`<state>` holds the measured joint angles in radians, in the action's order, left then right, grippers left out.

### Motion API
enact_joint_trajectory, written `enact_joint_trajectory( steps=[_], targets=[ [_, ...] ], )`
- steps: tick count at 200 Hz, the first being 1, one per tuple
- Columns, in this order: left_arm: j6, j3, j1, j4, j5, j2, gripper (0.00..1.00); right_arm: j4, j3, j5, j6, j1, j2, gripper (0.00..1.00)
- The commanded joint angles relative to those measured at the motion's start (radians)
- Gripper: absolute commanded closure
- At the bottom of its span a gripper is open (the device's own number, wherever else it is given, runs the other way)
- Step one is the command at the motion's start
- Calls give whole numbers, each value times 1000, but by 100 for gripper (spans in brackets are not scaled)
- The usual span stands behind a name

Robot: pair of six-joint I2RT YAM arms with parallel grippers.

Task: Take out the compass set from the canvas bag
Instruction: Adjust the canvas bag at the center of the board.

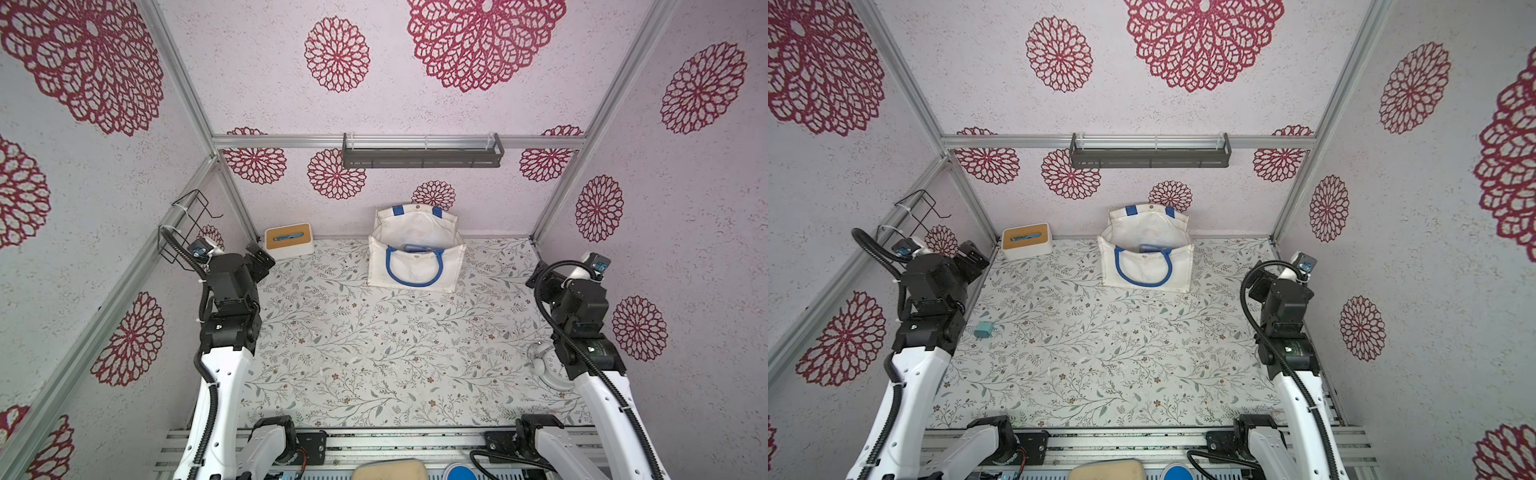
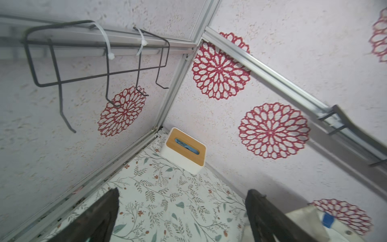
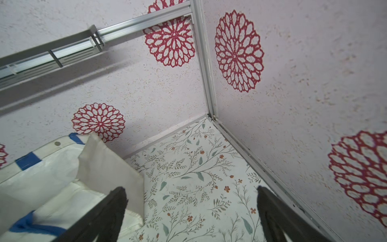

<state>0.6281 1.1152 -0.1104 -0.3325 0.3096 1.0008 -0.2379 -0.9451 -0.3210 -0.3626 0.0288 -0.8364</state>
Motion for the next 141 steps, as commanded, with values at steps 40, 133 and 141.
enact_joint_trajectory(
  steps=[40,133,141],
  targets=[
    [232,155,-23,-183,-219,76,3,-790,-626,286,-128,-1,-392,1],
    [408,210,-107,-50,-400,189,3,-524,-492,493,-338,-86,-408,1],
    [368,224,-88,-64,-371,192,3,-520,-514,504,-333,-83,-436,2]
  ],
)
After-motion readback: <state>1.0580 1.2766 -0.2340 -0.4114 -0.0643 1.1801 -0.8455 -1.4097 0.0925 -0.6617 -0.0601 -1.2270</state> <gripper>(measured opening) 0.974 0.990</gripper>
